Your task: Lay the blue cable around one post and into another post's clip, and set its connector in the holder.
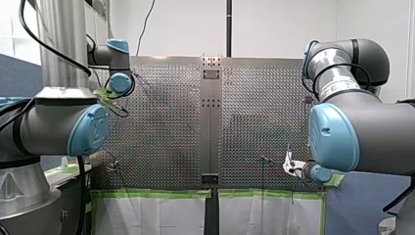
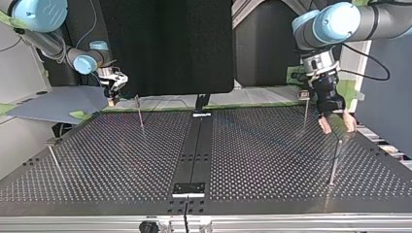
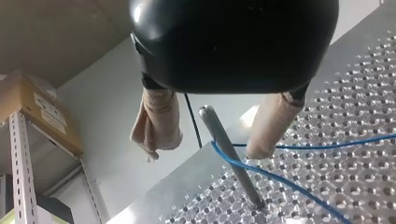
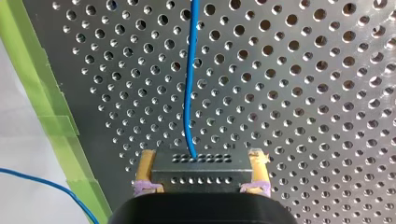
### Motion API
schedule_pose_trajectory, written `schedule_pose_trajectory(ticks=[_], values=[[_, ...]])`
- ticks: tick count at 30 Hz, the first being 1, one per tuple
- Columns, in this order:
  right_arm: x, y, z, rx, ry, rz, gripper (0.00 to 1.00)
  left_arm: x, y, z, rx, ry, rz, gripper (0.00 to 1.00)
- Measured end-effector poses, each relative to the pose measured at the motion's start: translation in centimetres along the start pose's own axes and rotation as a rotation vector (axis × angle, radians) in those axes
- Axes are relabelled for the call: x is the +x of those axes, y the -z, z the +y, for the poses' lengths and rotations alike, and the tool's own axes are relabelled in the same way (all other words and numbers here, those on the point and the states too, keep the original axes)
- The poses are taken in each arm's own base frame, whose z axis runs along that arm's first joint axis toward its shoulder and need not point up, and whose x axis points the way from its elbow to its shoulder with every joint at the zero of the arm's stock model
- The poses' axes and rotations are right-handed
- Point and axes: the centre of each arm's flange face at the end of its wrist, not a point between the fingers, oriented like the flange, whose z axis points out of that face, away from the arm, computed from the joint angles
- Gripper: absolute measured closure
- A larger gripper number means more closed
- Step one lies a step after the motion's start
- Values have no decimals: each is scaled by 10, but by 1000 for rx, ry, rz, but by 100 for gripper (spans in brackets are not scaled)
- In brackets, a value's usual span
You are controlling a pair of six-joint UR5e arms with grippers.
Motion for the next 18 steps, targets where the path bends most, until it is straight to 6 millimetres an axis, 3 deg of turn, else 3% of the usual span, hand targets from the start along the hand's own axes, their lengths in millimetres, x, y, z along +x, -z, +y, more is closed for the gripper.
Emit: schedule_pose_trajectory(ticks=[12,18], values=[[-2,0,-3,3,1,-5,100,13,-17,22,36,112,23,0],[-2,0,-3,5,2,-3,100,19,-35,31,34,163,11,0]])
